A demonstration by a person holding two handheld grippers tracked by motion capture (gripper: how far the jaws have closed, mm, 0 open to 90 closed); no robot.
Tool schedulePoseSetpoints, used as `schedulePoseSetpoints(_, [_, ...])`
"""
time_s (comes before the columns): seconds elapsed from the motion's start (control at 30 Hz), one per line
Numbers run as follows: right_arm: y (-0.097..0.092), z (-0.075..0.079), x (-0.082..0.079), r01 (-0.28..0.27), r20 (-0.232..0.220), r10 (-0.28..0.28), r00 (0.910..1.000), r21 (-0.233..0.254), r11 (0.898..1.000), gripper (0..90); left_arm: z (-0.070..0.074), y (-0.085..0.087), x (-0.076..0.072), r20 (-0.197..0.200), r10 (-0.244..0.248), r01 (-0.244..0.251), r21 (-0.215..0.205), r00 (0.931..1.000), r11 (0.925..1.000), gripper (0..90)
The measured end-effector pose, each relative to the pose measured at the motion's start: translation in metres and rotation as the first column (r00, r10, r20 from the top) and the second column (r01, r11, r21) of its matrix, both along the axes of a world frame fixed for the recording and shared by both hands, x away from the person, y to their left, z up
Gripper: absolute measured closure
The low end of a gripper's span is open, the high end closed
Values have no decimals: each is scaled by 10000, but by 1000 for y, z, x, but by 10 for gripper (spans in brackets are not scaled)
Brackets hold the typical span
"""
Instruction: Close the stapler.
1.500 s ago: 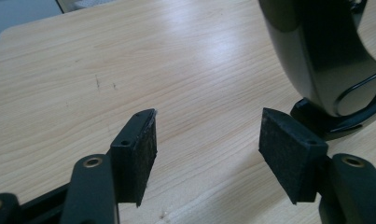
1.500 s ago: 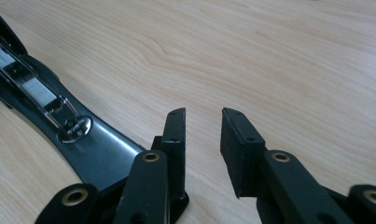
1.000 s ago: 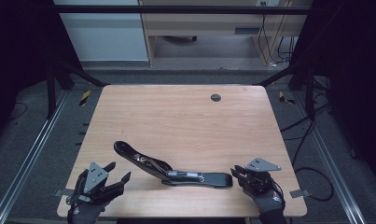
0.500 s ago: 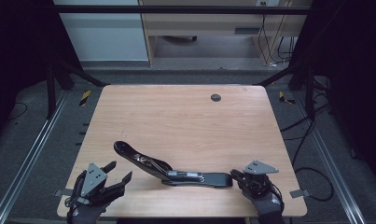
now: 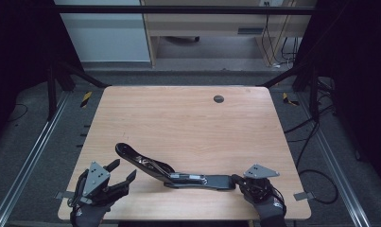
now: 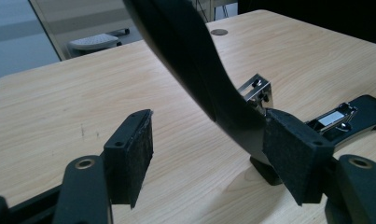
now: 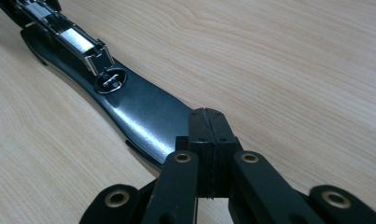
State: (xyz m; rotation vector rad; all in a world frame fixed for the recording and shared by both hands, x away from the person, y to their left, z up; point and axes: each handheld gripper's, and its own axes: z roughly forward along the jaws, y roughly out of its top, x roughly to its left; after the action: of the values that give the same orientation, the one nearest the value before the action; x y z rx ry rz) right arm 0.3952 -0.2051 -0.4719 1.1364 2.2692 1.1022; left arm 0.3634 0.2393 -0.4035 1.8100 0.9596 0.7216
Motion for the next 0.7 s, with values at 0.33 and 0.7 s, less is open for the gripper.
schedulePoseSetpoints(0.33, [3, -2, -3, -212, -61, 212, 9998, -13, 9998, 900, 6, -4, 10, 105, 134, -133, -103, 9999, 9999, 338])
schedulePoseSetpoints(0.7, [5, -4, -5, -317, -130, 316, 9994, -60, 9995, 900, 8, -10, 22, 104, 38, -36, -168, 9999, 9999, 374])
